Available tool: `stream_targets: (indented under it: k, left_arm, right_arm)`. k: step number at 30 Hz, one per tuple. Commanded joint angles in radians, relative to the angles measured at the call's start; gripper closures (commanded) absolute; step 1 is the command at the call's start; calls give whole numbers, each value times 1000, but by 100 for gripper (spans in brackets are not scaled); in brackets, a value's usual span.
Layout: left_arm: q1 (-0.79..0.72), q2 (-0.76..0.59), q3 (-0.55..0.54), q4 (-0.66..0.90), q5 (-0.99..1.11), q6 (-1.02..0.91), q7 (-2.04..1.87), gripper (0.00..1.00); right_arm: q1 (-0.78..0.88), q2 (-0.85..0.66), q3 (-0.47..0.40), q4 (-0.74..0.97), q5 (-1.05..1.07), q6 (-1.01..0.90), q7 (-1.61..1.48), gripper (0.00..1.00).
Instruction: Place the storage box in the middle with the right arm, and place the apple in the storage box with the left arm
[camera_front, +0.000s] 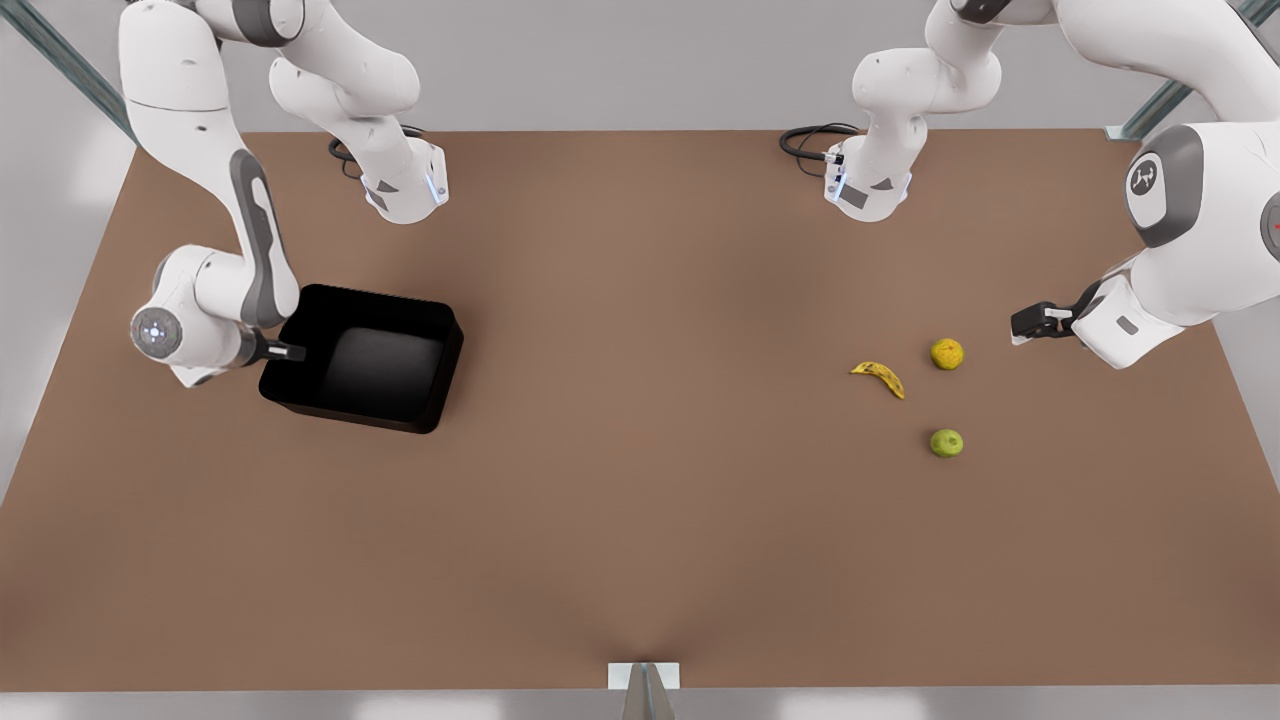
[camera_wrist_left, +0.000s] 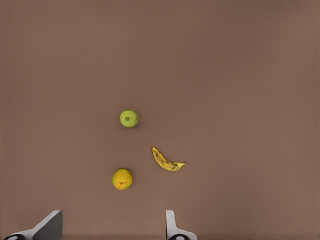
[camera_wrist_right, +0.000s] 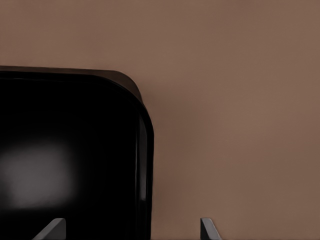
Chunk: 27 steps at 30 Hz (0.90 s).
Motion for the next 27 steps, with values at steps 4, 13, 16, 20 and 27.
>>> stream_targets:
  k: [4,13,16,20,27]
  left_arm:
    - [0,-6,1,2,1,-17,5,0]
    - [0,-7,1,2,1,-17,5,0]
    - [0,-7,1,2,1,-17,5,0]
    - [0,-7,1,2,1,-17,5,0]
    - [0,-21,1,2,1,-32,3,0]
  right_arm:
    - [-7,7,-8,-25,4,61,10,0]
    - [-7,50,-10,-19,5,52,7,61]
    - [-4,50,-10,-14,4,44,7,78]
    - [5,47,-8,33,4,-18,-2,79]
    - [120,8,-1,208,82,-121,-105,79]
